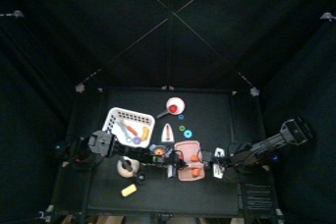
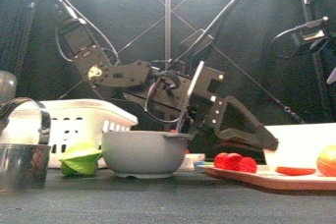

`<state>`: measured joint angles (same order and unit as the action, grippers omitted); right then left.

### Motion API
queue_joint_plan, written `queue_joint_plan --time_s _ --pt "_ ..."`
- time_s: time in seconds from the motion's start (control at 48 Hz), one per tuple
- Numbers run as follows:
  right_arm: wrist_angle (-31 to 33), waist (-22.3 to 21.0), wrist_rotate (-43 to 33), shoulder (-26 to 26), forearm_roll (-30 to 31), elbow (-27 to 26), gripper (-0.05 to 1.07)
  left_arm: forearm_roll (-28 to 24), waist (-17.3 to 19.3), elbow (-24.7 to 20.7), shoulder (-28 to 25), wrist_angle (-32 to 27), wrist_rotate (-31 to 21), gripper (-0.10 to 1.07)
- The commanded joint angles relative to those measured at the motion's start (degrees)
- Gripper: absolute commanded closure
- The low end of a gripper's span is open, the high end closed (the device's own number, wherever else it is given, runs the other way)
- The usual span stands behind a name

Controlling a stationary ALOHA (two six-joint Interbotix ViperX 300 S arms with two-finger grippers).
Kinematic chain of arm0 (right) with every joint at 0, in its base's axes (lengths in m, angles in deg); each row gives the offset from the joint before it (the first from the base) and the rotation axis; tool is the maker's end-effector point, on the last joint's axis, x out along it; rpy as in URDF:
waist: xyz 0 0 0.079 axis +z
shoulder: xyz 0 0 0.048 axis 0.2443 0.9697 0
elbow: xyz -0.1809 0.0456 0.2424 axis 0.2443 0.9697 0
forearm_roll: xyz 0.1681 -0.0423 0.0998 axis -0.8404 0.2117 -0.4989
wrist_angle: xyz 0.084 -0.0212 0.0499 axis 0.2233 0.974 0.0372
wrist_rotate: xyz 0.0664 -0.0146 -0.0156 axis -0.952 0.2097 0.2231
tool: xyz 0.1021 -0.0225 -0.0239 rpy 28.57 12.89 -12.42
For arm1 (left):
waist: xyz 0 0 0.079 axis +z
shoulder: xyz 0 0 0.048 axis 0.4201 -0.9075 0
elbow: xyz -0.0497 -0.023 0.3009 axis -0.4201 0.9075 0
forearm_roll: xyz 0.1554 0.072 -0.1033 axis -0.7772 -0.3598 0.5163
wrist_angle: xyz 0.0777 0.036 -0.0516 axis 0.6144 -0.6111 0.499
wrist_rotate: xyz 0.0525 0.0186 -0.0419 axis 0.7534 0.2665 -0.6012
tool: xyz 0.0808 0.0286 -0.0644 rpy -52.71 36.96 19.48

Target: Cut carrot

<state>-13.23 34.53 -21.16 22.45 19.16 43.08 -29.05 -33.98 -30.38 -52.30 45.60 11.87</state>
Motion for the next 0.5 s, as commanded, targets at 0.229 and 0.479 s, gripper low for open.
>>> queue_joint_plan --time_s 0.229,0.479 --pt "1.76 -0.70 -0.35 -6.15 5.19 -4.04 0.58 -2.55 -0.62 -0.09 7.12 0.53 0.18 0.69" --pt "0.53 -0.70 -0.44 -7.65 7.21 -4.13 0.58 -2.72 -0.53 -0.09 7.56 0.79 0.18 0.69"
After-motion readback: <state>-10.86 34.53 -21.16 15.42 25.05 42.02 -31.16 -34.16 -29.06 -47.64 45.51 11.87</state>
